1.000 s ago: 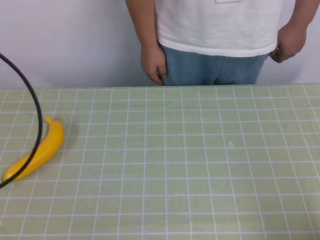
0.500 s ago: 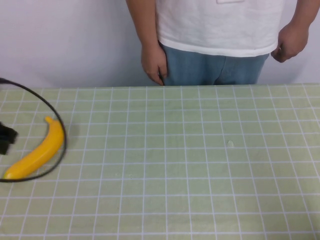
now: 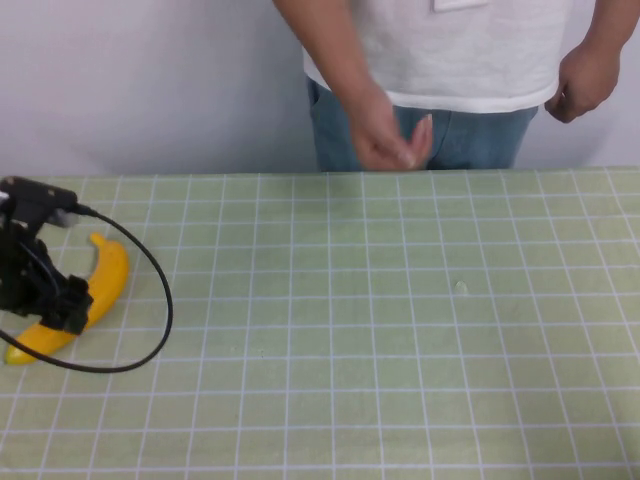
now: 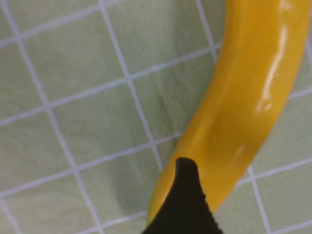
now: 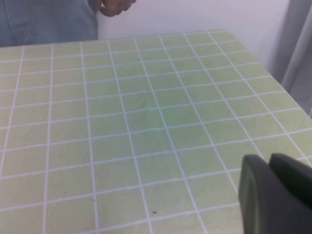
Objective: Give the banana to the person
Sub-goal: Pick up the banana
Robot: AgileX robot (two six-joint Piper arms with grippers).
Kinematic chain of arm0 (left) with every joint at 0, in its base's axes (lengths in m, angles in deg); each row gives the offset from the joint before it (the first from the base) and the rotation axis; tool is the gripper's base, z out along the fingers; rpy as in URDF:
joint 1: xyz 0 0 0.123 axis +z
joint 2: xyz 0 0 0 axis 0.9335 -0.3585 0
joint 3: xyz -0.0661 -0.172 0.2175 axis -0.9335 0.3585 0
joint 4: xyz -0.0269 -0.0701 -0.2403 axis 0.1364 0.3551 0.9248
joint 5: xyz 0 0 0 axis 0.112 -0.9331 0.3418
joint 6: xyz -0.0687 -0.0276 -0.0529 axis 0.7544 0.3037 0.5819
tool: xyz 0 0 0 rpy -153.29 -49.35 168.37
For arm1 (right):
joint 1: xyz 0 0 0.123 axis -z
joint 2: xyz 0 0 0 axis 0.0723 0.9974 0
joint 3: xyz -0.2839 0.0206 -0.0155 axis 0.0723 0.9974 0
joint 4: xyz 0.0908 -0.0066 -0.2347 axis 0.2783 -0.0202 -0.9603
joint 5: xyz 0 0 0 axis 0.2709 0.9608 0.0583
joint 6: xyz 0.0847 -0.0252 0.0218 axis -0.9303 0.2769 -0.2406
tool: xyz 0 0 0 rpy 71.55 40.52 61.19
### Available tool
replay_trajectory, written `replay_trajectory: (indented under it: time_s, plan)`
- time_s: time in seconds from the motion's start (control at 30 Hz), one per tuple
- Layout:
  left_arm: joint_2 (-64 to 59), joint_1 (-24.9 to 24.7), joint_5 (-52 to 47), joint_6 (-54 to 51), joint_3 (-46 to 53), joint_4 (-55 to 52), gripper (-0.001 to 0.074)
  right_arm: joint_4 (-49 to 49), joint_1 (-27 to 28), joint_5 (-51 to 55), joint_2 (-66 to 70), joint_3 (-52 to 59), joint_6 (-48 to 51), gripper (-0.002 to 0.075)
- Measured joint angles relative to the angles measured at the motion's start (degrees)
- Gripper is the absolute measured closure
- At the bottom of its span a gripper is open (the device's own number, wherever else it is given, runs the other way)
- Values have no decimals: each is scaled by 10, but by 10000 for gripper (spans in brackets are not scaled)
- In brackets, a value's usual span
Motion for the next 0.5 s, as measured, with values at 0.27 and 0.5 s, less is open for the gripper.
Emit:
replay_trajectory:
  time_s: [0.27, 0.5]
  plan:
    - [-54, 0, 9, 3, -11, -13, 248, 0, 0, 0, 0, 0, 0, 736]
    - [-56, 0, 13, 4, -14, -34, 487, 0, 0, 0, 0, 0, 0, 736]
